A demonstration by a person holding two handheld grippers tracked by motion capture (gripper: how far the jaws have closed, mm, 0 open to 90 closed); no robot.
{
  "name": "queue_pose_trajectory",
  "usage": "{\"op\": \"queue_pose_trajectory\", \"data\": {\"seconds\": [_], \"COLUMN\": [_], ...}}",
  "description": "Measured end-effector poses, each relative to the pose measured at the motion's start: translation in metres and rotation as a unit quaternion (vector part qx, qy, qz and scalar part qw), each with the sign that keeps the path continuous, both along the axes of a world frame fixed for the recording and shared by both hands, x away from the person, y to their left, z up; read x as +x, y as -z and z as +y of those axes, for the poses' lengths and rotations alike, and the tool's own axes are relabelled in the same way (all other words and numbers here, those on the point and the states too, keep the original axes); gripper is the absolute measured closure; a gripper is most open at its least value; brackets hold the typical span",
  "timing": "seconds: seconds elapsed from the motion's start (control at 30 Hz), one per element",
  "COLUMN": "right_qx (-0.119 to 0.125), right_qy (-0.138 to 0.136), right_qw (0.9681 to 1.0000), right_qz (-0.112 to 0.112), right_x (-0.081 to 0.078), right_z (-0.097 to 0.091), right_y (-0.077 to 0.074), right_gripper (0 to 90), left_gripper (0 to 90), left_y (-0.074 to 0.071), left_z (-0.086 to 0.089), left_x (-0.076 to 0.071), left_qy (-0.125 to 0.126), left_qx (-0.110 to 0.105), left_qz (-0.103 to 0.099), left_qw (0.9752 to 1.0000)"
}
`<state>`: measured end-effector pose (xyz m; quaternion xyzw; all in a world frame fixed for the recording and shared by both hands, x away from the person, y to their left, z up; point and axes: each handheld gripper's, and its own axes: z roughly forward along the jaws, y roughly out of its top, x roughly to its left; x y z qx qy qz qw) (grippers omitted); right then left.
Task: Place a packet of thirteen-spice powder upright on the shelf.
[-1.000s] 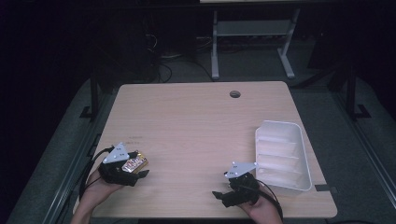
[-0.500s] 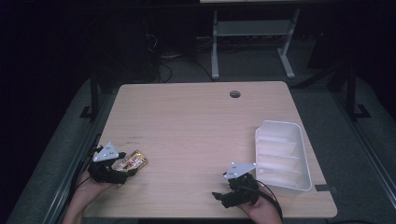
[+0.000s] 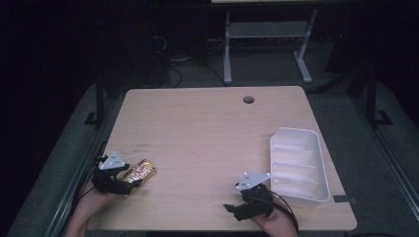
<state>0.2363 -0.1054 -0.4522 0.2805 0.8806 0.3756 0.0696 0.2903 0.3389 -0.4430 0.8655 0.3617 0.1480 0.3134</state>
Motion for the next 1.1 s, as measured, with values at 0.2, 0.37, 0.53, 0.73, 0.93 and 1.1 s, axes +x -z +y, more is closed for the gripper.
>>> {"op": "queue_pose_trajectory", "data": {"seconds": [0.2,0.37,0.53,0.73,0.93,1.1], "right_qx": [0.000,0.000,-0.001,-0.002,0.011,0.023], "right_qy": [-0.001,-0.002,-0.004,-0.008,-0.008,-0.011], "right_qw": [1.0000,1.0000,1.0000,1.0000,0.9999,0.9997], "right_qz": [-0.001,-0.001,-0.001,-0.003,-0.010,0.000], "right_x": [-0.001,-0.001,-0.001,-0.003,-0.006,-0.005], "right_z": [0.000,0.001,0.002,0.005,0.010,0.018], "right_y": [0.000,0.000,-0.001,-0.002,-0.010,-0.018], "right_gripper": [21.2,21.2,21.2,21.6,21.4,21.0], "left_gripper": [23.8,27.5,31.7,32.4,32.4,32.4], "left_y": [0.006,0.008,0.009,0.006,-0.002,-0.007], "left_z": [0.002,0.005,0.005,0.002,-0.004,-0.022], "left_x": [0.003,0.004,0.003,0.002,-0.001,-0.005], "left_qy": [-0.002,-0.001,0.001,-0.002,0.010,0.033], "left_qx": [0.005,-0.003,-0.004,0.006,-0.020,-0.025], "left_qz": [0.013,0.026,0.030,0.021,0.004,-0.011], "left_qw": [0.9999,0.9997,0.9995,0.9998,0.9997,0.9991]}}
